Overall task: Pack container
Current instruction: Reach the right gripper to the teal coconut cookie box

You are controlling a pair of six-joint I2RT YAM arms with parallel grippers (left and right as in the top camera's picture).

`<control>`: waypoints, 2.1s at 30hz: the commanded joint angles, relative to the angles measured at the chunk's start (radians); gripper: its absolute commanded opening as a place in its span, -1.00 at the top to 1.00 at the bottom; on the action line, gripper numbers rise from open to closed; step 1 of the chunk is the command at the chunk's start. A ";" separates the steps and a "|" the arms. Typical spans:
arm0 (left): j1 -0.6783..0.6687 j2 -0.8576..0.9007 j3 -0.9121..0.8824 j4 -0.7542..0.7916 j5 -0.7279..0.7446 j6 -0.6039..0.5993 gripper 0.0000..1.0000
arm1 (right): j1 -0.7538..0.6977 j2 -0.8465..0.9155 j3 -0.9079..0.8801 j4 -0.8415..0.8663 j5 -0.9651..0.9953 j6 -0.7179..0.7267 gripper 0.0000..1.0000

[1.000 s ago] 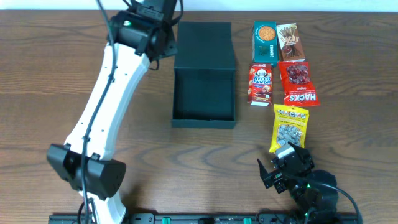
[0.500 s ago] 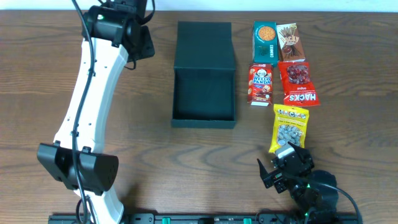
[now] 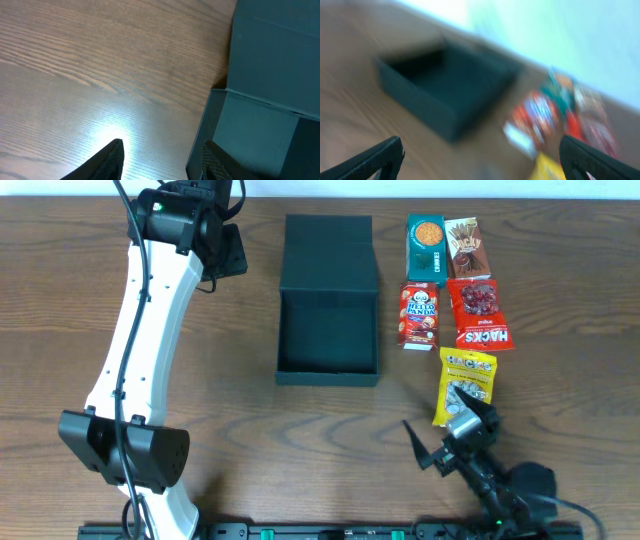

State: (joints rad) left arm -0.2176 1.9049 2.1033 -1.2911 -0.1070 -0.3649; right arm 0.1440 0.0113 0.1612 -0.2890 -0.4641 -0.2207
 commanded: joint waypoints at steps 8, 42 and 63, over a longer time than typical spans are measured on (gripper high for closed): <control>0.004 0.008 0.005 0.011 0.016 0.010 -0.03 | -0.001 -0.005 0.000 0.420 -0.270 0.407 -0.99; 0.006 0.008 0.005 0.050 0.048 0.002 -0.11 | -0.130 1.896 1.563 -0.143 -0.007 0.126 -0.99; 0.006 0.008 0.005 0.032 0.048 0.002 -0.13 | -0.126 2.195 1.682 -0.275 0.128 0.134 -0.99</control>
State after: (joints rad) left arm -0.2176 1.9060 2.1033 -1.2549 -0.0551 -0.3653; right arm 0.0170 2.2112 1.8225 -0.5713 -0.3904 -0.0811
